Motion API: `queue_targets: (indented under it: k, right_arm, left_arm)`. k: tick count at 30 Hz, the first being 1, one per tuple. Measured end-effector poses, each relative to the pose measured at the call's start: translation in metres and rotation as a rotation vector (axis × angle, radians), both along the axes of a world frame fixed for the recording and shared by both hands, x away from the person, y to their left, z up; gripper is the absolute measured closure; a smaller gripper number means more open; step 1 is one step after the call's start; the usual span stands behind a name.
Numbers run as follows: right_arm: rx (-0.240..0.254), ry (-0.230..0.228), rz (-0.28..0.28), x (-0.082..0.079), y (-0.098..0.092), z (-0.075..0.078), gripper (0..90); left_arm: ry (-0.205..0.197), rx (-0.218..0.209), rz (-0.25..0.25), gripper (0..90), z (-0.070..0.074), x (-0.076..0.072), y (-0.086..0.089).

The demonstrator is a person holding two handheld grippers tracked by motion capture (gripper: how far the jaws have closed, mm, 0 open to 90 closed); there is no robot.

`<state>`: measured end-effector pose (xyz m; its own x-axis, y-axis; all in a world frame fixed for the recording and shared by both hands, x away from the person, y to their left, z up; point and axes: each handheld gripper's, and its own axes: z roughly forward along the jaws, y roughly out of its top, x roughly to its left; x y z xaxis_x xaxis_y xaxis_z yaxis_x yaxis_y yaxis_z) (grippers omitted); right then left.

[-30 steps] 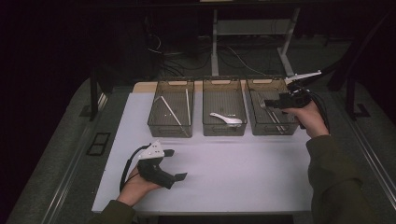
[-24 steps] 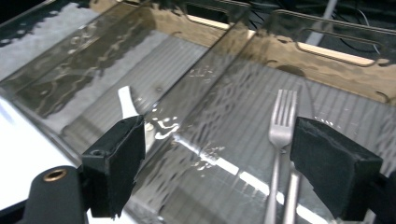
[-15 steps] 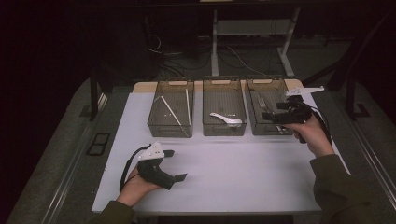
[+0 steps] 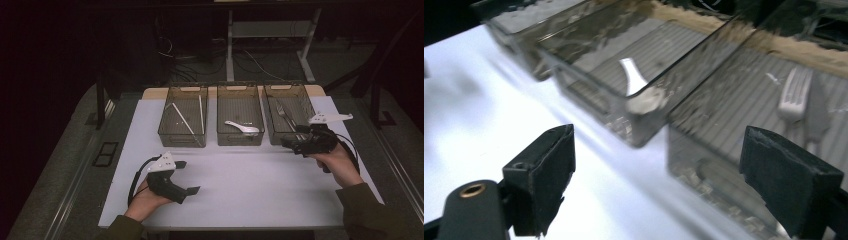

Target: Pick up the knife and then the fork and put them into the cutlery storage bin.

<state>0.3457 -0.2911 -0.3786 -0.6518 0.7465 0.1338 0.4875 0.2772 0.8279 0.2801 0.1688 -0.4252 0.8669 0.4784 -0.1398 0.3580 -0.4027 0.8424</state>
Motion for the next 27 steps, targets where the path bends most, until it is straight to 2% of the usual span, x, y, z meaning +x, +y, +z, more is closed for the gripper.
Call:
queue_targets:
  k: [5, 13, 16, 19, 23, 27]
  right_arm:
    - [0.034, -0.024, 0.012, -0.021, -0.003, -0.009, 14.7]
    - [0.045, -0.043, 0.043, -0.047, -0.005, -0.025, 14.7]
    - [0.035, -0.033, 0.050, -0.057, -0.004, -0.034, 14.7]
    - [0.003, -0.032, 0.066, -0.064, -0.004, -0.040, 14.7]
    - [0.021, -0.005, 0.074, -0.074, -0.005, -0.047, 14.7]
    - [0.033, -0.010, 0.079, -0.083, -0.006, -0.050, 14.7]
  left_arm:
    - [0.000, 0.006, -0.003, 0.0, 0.000, 0.000, 0.000]
    - [-0.001, 0.003, -0.001, 0.0, 0.000, -0.001, -0.001]
    - [-0.002, 0.008, -0.004, 0.0, 0.001, -0.001, 0.000]
    - [-0.002, 0.006, -0.003, 0.0, 0.000, -0.001, 0.000]
    - [-0.003, 0.009, -0.004, 0.0, 0.000, -0.001, 0.000]
    - [-0.004, 0.011, -0.004, 0.0, 0.000, -0.001, 0.000]
